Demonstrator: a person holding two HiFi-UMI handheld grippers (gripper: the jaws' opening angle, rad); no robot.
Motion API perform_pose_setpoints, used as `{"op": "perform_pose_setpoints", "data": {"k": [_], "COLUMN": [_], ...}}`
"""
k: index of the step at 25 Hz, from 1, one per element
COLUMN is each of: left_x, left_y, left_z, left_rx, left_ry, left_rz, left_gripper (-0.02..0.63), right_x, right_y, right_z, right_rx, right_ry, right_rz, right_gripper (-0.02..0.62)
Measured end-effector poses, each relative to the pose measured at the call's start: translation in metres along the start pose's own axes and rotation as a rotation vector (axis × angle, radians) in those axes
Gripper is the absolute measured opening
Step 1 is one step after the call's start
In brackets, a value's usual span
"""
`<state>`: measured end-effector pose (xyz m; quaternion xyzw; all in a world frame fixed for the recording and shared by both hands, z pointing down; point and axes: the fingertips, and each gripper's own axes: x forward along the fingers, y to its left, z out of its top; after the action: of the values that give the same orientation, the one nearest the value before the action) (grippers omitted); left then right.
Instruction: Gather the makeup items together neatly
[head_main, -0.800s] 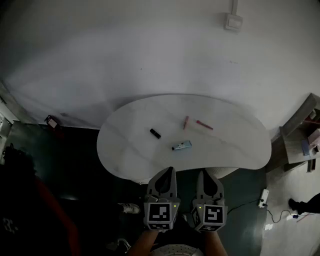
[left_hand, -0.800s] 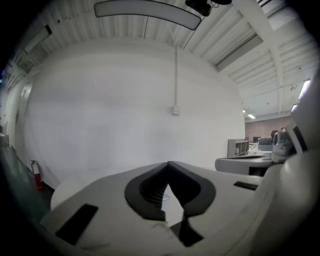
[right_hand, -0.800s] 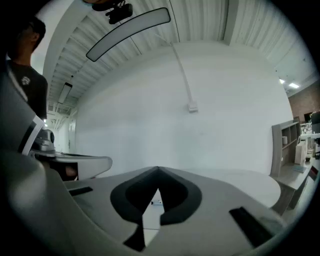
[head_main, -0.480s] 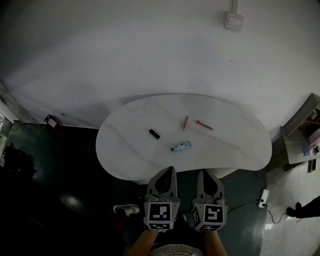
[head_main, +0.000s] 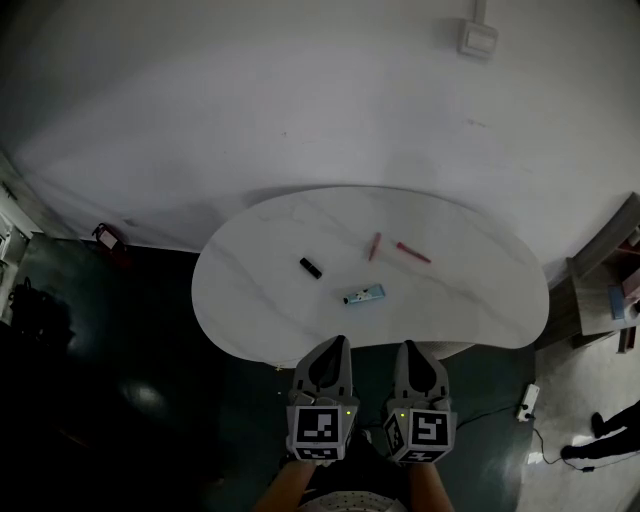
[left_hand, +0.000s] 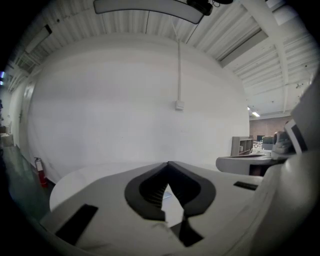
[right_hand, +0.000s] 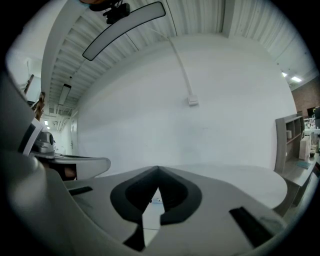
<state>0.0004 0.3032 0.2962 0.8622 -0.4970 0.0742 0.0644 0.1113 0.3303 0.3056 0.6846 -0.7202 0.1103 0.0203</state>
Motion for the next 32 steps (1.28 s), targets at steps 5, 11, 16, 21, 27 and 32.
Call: {"op": "perform_pose_setpoints", "data": {"k": [5, 11, 16, 21, 27, 32], "left_x": [-0.001, -0.005, -0.001, 0.015, 0.043, 0.069], "left_y": [0.004, 0.008, 0.012, 0.011, 0.015, 0.028], "left_z": [-0.01, -0.018, -0.021, -0.022, -0.022, -0.019], "left_rx": [-0.021, -0.03, -0.035, -0.044, -0.056, -0.064], "left_ry": [0.021, 0.041, 0.053, 0.057, 0.055, 0.058], "left_rz": [0.044, 0.088, 0.104, 0.1, 0.084, 0.08], "left_gripper": [0.038, 0.038, 0.038, 0.038, 0.038, 0.038], "right_x": [0.003, 0.007, 0.013, 0.024, 0.047, 0.074], "right_y": [-0.006, -0.011, -0.013, -0.02, -0.031, -0.032], "right_z": [-0.011, -0.021, -0.024, -0.023, -0.02, -0.02], "right_rx": [0.021, 0.057, 0.064, 0.059, 0.057, 0.052], "right_ry": [0.033, 0.055, 0.064, 0.068, 0.071, 0.082], "right_rz": [0.032, 0.053, 0.062, 0.061, 0.052, 0.053], "right_gripper": [0.011, 0.011, 0.011, 0.011, 0.011, 0.011]}}
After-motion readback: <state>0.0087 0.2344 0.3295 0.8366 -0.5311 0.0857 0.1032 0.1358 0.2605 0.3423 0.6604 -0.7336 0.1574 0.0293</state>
